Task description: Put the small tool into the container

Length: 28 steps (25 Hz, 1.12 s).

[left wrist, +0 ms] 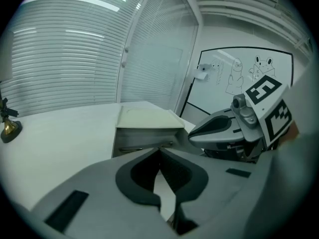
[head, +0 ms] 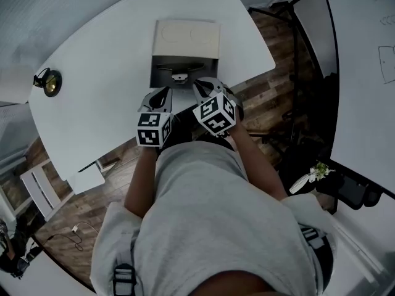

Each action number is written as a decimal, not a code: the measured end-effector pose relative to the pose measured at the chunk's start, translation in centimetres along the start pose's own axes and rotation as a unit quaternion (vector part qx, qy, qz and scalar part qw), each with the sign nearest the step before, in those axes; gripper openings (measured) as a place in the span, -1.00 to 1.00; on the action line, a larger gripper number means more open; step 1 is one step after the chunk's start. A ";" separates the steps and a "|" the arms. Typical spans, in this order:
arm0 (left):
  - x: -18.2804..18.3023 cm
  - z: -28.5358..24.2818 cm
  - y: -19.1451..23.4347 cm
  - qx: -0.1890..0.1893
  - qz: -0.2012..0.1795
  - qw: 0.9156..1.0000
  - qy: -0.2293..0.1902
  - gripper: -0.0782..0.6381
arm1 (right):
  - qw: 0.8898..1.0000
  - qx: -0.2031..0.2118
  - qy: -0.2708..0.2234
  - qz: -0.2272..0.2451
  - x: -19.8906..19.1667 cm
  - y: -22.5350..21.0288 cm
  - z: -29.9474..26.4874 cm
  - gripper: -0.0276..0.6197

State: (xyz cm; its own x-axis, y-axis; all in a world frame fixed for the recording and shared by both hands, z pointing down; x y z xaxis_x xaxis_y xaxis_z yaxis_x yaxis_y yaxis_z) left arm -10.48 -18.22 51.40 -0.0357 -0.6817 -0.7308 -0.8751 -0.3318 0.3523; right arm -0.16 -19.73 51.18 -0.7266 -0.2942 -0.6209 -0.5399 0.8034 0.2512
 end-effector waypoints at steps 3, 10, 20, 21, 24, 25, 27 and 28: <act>0.4 0.4 -1.3 0.004 -0.002 1.000 -0.009 -0.72 | 0.997 -0.005 -0.043 -0.065 -0.4 -1.2 2.1 -0.82; 1.7 1.6 -4.5 0.008 -0.022 0.999 -0.043 -0.72 | 0.972 -0.096 -0.155 -0.148 -0.5 -3.3 7.8 -0.84; 4.4 5.3 -9.2 0.024 -0.080 0.987 -0.136 -0.72 | 0.946 -0.163 -0.224 -0.167 -0.8 -4.5 14.8 -0.84; 4.7 5.7 -9.7 0.023 -0.085 0.985 -0.145 -0.72 | 0.943 -0.172 -0.232 -0.165 -0.6 -4.6 15.5 -0.84; 5.8 7.4 -11.1 0.028 -0.093 0.980 -0.175 -0.72 | 0.935 -0.195 -0.253 -0.156 0.0 -5.0 17.7 -0.84; 6.3 8.0 -11.4 0.030 -0.092 0.978 -0.186 -0.72 | 0.932 -0.200 -0.260 -0.154 0.3 -5.1 18.4 -0.84; 7.2 9.1 -12.1 0.032 -0.087 0.974 -0.208 -0.72 | 0.928 -0.206 -0.275 -0.145 0.9 -5.3 19.6 -0.84; 7.7 9.6 -12.5 0.032 -0.086 0.972 -0.218 -0.72 | 0.925 -0.211 -0.285 -0.136 1.3 -5.5 20.2 -0.84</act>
State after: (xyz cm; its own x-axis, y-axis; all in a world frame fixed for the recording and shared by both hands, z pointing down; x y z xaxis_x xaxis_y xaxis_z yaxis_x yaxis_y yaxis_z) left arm -4.44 -13.04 35.72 -0.0751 -0.2732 -0.9590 -0.9141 -0.3654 0.1757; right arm 10.48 -14.03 34.00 -0.2626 -0.0382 -0.9642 -0.8753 0.4300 0.2213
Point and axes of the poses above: the fingertips, and each gripper's own axes: z backward along the fingers, y to its left, x out of its top, the point moved 3 cm from there along z, backward along the fingers, and after that the axes turned 9 degrees about z, right-handed, at the moved point
